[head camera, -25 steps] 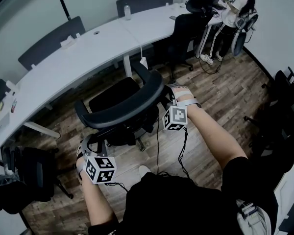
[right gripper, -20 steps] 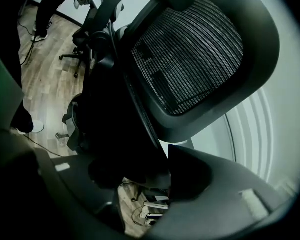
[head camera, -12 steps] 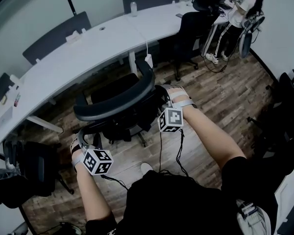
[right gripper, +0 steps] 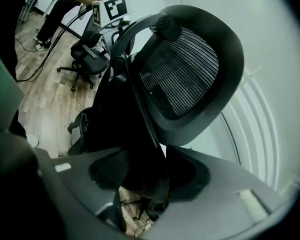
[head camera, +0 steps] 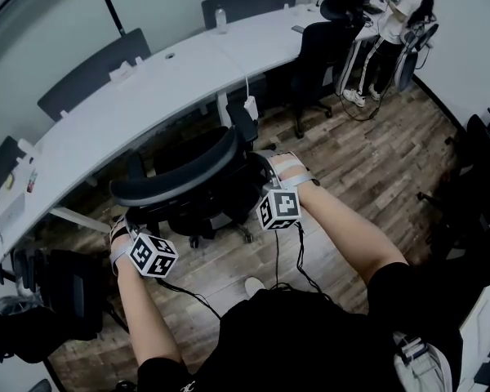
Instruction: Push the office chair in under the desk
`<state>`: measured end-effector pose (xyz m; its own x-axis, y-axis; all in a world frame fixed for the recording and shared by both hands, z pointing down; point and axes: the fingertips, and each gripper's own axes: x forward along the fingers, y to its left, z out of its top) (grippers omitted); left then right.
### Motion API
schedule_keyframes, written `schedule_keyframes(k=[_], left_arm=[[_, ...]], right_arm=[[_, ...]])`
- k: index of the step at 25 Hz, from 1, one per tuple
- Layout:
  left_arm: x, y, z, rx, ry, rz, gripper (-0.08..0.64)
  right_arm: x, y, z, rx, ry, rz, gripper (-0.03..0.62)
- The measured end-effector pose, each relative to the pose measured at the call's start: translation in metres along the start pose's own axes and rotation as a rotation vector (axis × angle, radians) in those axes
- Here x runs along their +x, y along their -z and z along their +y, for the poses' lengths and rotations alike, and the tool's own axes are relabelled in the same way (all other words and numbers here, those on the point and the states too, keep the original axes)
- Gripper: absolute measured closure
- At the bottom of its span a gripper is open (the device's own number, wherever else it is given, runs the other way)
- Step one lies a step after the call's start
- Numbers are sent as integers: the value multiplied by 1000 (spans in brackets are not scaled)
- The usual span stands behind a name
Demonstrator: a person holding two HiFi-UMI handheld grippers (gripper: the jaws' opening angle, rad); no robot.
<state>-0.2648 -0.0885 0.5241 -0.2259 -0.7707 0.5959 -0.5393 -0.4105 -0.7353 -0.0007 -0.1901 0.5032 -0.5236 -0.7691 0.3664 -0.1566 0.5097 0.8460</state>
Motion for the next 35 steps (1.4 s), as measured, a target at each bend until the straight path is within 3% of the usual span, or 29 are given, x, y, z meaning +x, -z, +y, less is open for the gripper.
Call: schedule_keyframes(k=[5,16,35], left_arm=[[0,6,1,27,21,7,360],[16,18,24,-15,-12,-37,364],[63,61,79,-31,-7,32,353]], right_arm=[[12,-4,0,7,-13,19,368],[50,-20,-11,0,-34,26,368],[107,-69,-15,-2,-23,-37,365]])
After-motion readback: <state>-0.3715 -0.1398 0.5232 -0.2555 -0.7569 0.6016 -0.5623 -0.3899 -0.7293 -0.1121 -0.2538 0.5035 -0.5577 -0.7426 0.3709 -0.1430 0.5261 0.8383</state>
